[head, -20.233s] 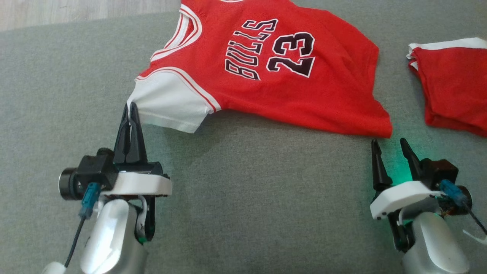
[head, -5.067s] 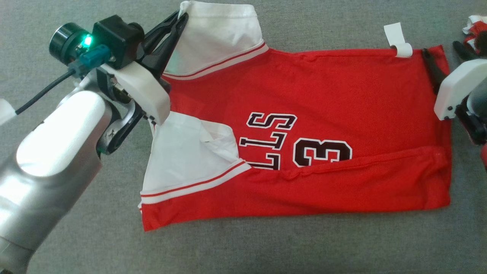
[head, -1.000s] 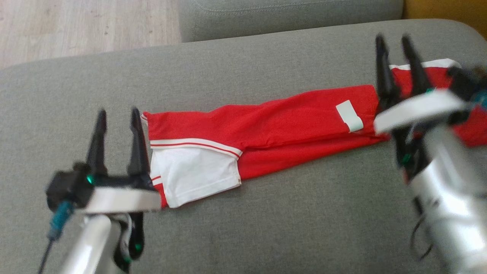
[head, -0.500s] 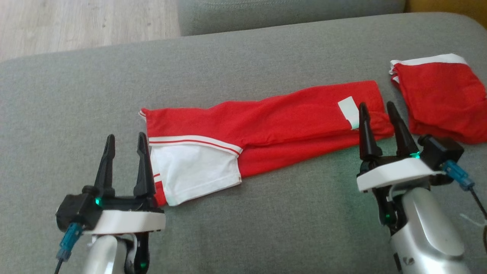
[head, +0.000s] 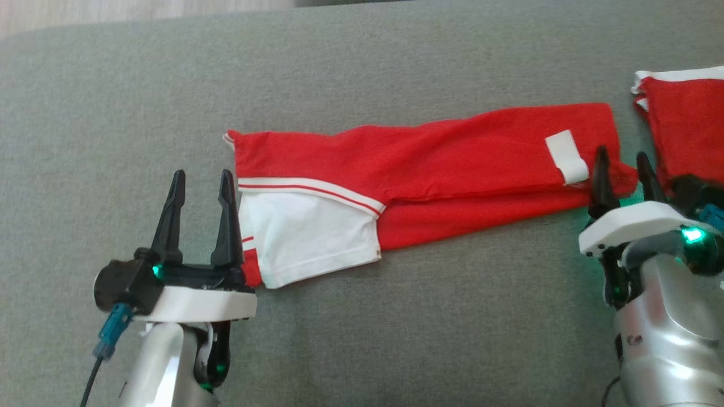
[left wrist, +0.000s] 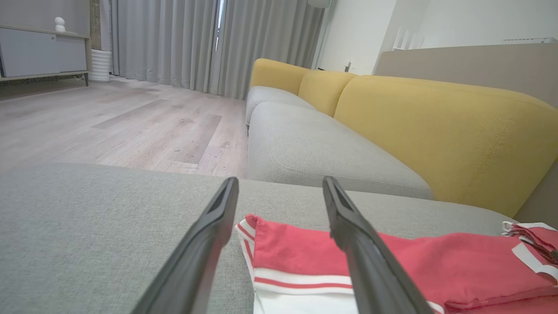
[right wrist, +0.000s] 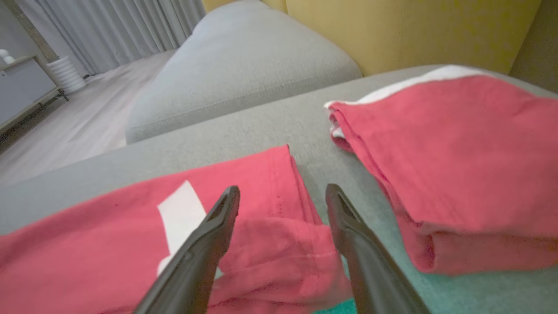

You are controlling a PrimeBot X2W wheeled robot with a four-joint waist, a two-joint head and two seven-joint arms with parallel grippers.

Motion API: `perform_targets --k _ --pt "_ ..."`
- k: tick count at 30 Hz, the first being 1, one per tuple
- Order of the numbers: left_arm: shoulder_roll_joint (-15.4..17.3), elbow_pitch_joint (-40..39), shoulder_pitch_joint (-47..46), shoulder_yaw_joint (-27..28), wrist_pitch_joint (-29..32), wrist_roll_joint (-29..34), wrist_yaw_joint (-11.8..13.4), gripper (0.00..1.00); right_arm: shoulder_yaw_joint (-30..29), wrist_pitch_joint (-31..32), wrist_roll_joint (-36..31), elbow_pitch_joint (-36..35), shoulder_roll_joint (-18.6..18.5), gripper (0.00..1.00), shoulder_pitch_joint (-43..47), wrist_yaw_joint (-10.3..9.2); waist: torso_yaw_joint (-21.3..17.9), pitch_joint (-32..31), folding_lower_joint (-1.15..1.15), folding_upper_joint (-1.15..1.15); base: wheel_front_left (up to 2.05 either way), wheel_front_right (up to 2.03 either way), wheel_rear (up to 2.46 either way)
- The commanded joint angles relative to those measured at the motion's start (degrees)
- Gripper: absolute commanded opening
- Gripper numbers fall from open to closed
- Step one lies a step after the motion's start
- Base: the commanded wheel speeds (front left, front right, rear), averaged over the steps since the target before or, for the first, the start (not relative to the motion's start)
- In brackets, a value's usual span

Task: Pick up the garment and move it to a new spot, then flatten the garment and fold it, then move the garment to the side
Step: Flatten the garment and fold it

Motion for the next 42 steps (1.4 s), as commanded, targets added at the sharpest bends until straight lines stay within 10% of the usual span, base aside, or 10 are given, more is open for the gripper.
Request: perform_targets --k 1,14,15,16,17,33,42 --pt "0.16 -1.38 -2.29 1.14 -0.29 0.55 -0.41 1.0 0.3 -0.06 -0.92 -0.07 0.51 1.0 -1.85 0.11 0.63 0.65 -0.01 0.0 0.0 0.0 0.0" --pt "0.13 -1.24 -3.28 0.16 -0.29 -0.32 -0.35 1.0 -3.13 -1.12 -3.32 15.83 0.52 1.0 -7.3 0.11 0.67 1.99 -0.01 0.0 0.0 0.0 0.0" --pt "0.13 -1.21 -3.37 0.11 -0.29 -0.33 -0.32 1.0 -2.64 -1.23 -2.98 16.64 0.52 0.71 -7.73 0.11 0.57 1.98 -0.01 0.0 0.0 0.0 0.0" --pt "0.13 -1.2 -3.44 0.08 -0.29 -0.32 -0.31 1.0 -2.19 -1.41 -2.73 17.31 0.52 0.2 -8.11 0.11 0.46 1.94 -0.01 0.0 0.0 0.0 0.0" --pt "0.13 -1.18 -3.5 0.09 -0.29 -0.32 -0.29 1.0 -1.66 -1.61 -2.54 17.82 0.52 0.0 -8.45 0.11 0.35 1.87 -0.01 0.0 0.0 0.0 0.0" --pt "0.13 -1.44 -2.34 1.3 -0.29 -0.63 -0.17 1.0 -8.47 -4.08 -4.46 12.37 -5.26 0.0 -8.65 0.11 -1.05 -0.64 -0.01 0.0 0.0 0.0 0.0" --pt "0.13 -2.11 -1.47 1.18 -0.29 -1.16 0.02 1.0 -5.23 -4.1 -5.42 7.54 -1.17 0.0 -8.45 0.11 -1.22 -3.74 -0.01 0.0 0.0 0.0 0.0"
